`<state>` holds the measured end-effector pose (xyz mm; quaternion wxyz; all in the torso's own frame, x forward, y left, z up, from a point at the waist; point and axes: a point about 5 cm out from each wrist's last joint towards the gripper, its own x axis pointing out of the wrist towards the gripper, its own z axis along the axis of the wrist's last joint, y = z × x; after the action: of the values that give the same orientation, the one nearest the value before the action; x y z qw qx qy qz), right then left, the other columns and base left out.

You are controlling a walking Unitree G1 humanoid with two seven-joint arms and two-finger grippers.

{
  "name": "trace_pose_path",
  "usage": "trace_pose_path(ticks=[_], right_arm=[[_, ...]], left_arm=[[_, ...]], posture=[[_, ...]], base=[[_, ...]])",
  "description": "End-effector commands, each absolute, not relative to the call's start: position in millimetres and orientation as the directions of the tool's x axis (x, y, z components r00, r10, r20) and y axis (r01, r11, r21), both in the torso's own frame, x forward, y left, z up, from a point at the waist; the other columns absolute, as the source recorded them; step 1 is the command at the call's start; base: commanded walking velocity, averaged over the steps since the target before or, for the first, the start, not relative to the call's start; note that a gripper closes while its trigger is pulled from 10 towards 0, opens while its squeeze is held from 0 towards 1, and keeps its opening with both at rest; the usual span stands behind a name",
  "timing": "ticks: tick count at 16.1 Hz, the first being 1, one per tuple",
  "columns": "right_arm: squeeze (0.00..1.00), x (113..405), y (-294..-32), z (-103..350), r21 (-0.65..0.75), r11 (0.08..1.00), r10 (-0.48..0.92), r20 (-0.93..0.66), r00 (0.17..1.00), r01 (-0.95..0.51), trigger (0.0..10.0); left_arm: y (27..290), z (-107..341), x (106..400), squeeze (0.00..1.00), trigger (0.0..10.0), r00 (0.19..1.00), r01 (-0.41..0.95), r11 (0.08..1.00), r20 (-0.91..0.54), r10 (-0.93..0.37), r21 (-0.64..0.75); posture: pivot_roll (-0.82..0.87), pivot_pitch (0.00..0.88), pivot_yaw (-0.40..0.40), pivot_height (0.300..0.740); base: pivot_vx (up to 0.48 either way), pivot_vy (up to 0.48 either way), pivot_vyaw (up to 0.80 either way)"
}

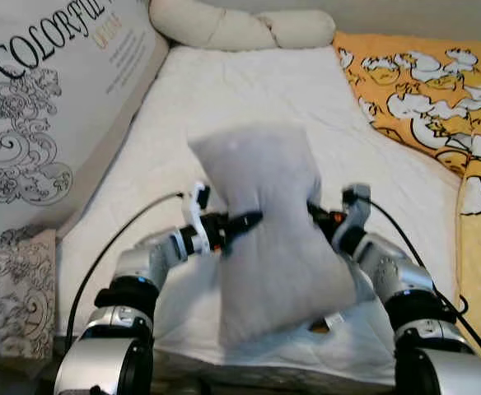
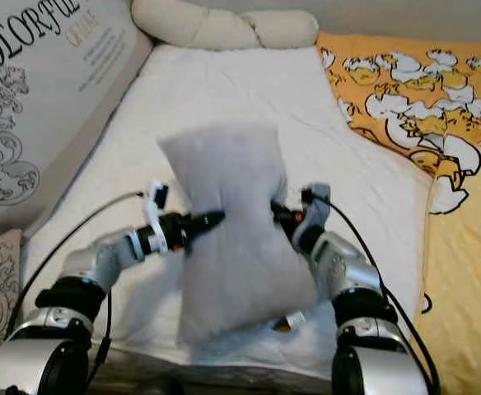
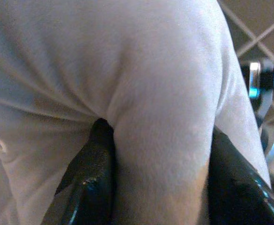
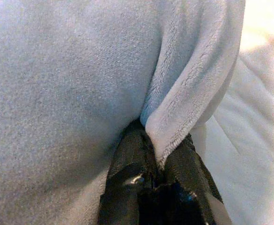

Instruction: Clean up the room

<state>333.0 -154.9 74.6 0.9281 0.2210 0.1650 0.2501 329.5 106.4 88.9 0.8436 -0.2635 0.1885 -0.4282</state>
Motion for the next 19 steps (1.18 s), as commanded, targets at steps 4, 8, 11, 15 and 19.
trace_pose_path(ticks=[4, 8, 11, 15, 19], right_arm=[[0.00, 330.6, -133.9, 88.0, 0.521, 0.752, 0.534, -0.123, 0.837, -0.403, 0.0], [0.00, 325.3, -141.3, 104.7, 0.498, 0.792, 0.405, 0.004, 0.914, -0.353, 0.0], [0.00, 313.7, -150.1, 103.0, 0.543, 0.798, 0.300, 0.021, 0.954, -0.263, 0.0], [0.00, 301.5, -134.6, 96.8, 0.561, 0.782, 0.344, -0.023, 0.939, -0.273, 0.0], [0.00, 297.4, -132.1, 94.1, 0.535, 0.802, 0.336, -0.037, 0.941, -0.265, 0.0]], left_arm=[[85.8, 134.3, 333.9, 0.00, 0.0, 0.577, 0.706, 0.459, 0.062, -0.815, -0.539], [96.3, 140.0, 329.1, 0.00, 0.0, 0.656, 0.706, 0.623, -0.022, -0.755, -0.338], [94.1, 137.7, 320.8, 0.00, 0.0, 0.697, 0.691, 0.703, -0.104, -0.710, -0.166], [88.0, 139.8, 312.9, 0.00, 0.0, 0.702, 0.685, 0.702, -0.083, -0.707, -0.194], [91.5, 140.6, 313.3, 0.00, 0.0, 0.731, 0.655, 0.729, -0.078, -0.678, -0.199]], posture=[[-0.01, 0.000, 0.019, 0.740], [-0.02, 0.000, 0.024, 0.740], [-0.01, 0.000, 0.000, 0.740], [-0.01, 0.000, -0.003, 0.740], [-0.01, 0.000, 0.010, 0.740]], base=[[0.000, 0.000, 0.00], [0.000, 0.000, 0.00], [0.000, 0.000, 0.00], [0.000, 0.000, 0.00], [0.000, 0.000, 0.00]])
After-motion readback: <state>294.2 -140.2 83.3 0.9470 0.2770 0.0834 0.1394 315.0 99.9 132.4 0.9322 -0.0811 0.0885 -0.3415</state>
